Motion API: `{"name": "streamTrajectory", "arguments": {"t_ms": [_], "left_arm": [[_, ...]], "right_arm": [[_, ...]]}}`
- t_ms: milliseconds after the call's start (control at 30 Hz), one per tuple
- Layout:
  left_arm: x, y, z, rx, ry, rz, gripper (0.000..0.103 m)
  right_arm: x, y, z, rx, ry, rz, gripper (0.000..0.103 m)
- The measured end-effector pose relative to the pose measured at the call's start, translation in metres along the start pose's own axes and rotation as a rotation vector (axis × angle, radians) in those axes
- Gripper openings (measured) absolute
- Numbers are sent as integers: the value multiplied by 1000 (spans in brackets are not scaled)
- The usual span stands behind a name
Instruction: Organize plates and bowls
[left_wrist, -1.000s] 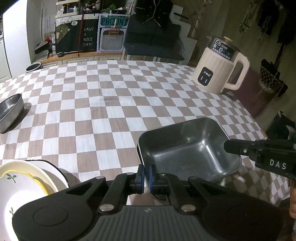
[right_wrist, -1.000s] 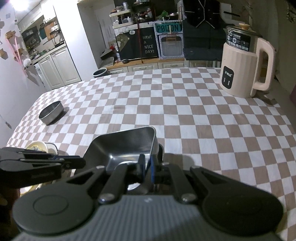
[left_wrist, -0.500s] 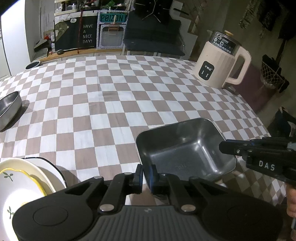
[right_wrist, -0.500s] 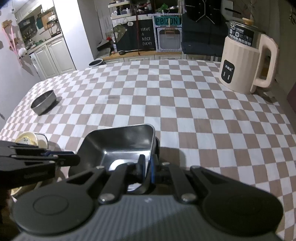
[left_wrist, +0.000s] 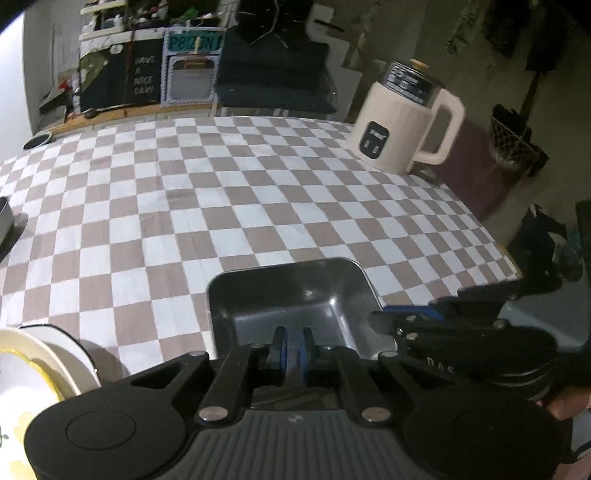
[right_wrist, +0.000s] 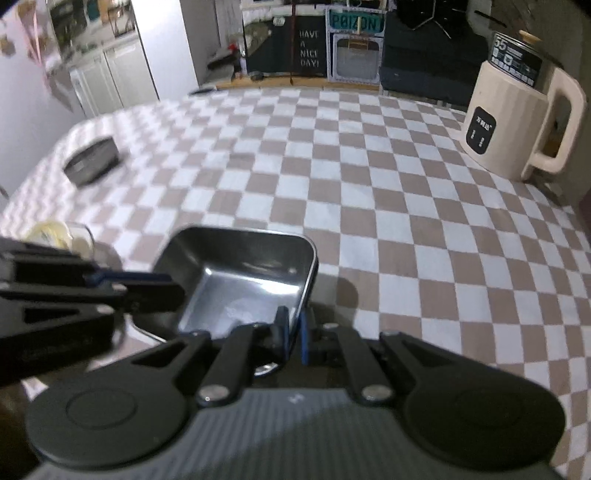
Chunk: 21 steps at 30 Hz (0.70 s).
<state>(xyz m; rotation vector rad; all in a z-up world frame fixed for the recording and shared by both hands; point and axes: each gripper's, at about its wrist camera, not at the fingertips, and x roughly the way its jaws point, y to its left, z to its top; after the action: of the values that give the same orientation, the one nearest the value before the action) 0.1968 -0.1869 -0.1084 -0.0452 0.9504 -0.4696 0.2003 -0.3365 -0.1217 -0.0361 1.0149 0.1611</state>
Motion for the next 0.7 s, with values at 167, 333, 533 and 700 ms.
{"name": "streamTrajectory", "arguments": {"t_ms": [167, 333, 533, 700], "left_arm": [[-6, 10, 4, -42, -23, 16, 7], [-8, 12, 6, -40, -30, 95, 19], [3, 24, 4, -69, 44, 167, 30], [14, 28, -2, -67, 99, 161, 27]], "right_arm": [[2, -5, 2, 25, 5, 15, 8], [4, -7, 1, 34, 4, 15, 8], [6, -12, 0, 83, 13, 13, 15], [11, -23, 0, 138, 29, 44, 19]]}}
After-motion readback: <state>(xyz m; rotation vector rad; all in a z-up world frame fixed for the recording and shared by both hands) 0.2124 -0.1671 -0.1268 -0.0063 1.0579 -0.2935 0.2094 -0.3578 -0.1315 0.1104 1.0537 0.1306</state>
